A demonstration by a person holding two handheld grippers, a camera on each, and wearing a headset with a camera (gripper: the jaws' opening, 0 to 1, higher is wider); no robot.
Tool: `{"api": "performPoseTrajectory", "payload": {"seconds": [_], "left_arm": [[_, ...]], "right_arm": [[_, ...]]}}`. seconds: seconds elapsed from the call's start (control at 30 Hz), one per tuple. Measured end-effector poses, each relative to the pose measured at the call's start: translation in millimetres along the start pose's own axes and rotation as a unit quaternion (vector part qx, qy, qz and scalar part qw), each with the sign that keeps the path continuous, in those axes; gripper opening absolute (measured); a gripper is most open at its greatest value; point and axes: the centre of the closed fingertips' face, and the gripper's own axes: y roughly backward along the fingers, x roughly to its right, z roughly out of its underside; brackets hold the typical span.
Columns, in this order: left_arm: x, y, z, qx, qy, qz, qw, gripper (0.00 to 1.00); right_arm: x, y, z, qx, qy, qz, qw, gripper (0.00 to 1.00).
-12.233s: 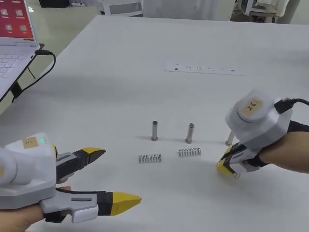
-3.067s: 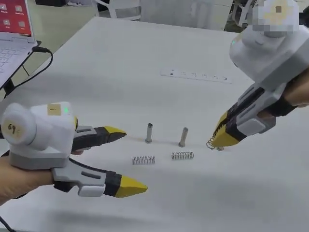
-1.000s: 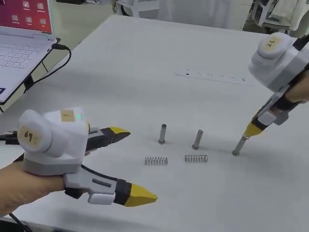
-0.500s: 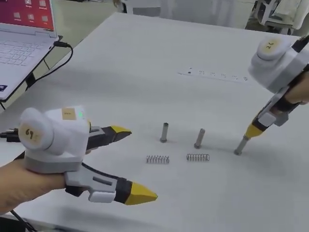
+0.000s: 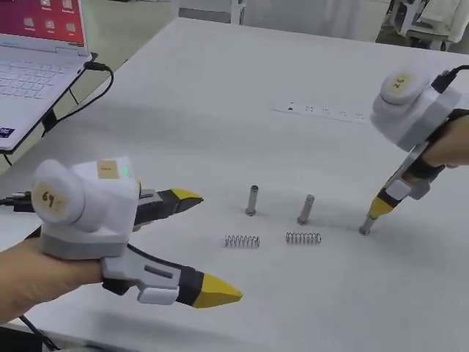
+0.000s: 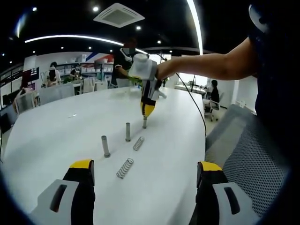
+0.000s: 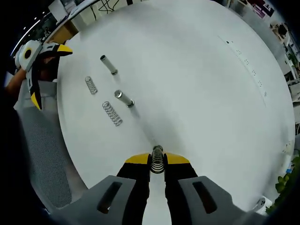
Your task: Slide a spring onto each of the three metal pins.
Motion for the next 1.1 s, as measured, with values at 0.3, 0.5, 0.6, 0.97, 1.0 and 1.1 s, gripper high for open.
{"api": "performPoseTrajectory", "payload": {"seconds": [0.3, 0.5, 0.6, 0.97, 1.0, 1.1], "left_arm": [[-0.7, -0.3, 0.1, 0.0, 0.001, 0.0, 1.0, 0.87], [-1.1, -0.4, -0.3, 0.0, 0.0, 0.001, 1.0, 0.86], [-0.8, -0.3, -0.3, -0.001, 0.0, 0.001, 1.0, 0.86], [0.9, -0.9, 0.2, -0.001, 0.001, 0.004, 1.0, 0.86], [1.4, -0.9, -0.1, -0.001, 0.001, 0.005, 1.0, 0.86], [1.5, -1.0, -0.1, -0.002, 0.0, 0.005, 1.0, 0.85]], "right_arm": [[-4.5, -14.6, 4.4, -0.011, -0.005, 0.002, 0.9999, 0.09], [-5.4, -20.8, 4.8, -0.01, -0.01, 0.002, 0.9999, 0.09], [-6.2, -22.9, 6.1, -0.011, -0.011, 0.001, 0.9999, 0.09], [-8.3, -23.3, 6.4, -0.009, -0.01, 0.0, 0.9999, 0.09], [-8.8, -23.2, 6.3, -0.008, -0.01, -0.001, 0.9999, 0.1], [-10.5, -22.8, 5.8, -0.005, -0.008, -0.003, 1.0, 0.11]]}}
